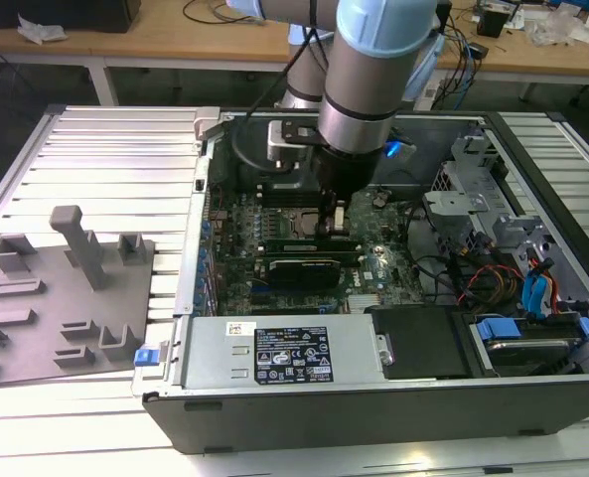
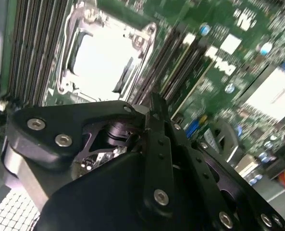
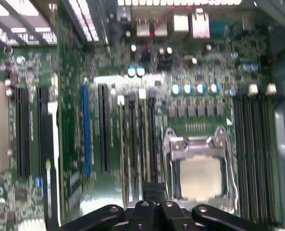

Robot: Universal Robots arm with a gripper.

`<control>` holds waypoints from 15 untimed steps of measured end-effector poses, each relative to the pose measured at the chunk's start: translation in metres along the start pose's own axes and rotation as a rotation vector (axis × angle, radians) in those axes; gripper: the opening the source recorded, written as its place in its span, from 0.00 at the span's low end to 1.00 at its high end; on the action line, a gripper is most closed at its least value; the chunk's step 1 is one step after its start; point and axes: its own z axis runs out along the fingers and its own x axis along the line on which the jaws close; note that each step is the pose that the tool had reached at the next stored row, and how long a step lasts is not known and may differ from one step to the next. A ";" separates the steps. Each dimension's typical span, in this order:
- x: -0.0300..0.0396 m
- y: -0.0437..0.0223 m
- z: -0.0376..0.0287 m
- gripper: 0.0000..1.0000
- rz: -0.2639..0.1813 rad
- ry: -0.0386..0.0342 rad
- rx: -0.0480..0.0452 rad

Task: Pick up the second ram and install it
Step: 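Press down the second ram until it locks into place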

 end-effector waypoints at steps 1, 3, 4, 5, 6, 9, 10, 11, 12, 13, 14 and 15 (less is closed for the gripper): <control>0.0002 0.0036 0.0003 0.11 0.000 0.0008 0.0000; 0.0008 0.0155 0.0016 0.11 0.000 0.0022 0.0002; 0.0010 0.0193 0.0021 0.11 0.000 0.0028 0.0003; 0.0015 0.0265 0.0030 0.11 0.000 0.0036 0.0004; 0.0022 0.0387 0.0053 0.11 0.000 0.0049 0.0008; 0.0029 0.0448 0.0106 0.11 0.000 0.0063 0.0004; 0.0030 0.0448 0.0116 0.11 0.000 0.0062 0.0003; 0.0030 0.0447 0.0129 0.11 0.000 0.0067 0.0004; 0.0030 0.0447 0.0131 0.11 0.000 0.0061 0.0005; 0.0027 0.0443 0.0115 0.11 0.000 0.0046 0.0012; 0.0024 0.0416 0.0098 0.11 0.000 0.0041 0.0020; 0.0023 0.0363 0.0087 0.11 0.000 0.0057 0.0007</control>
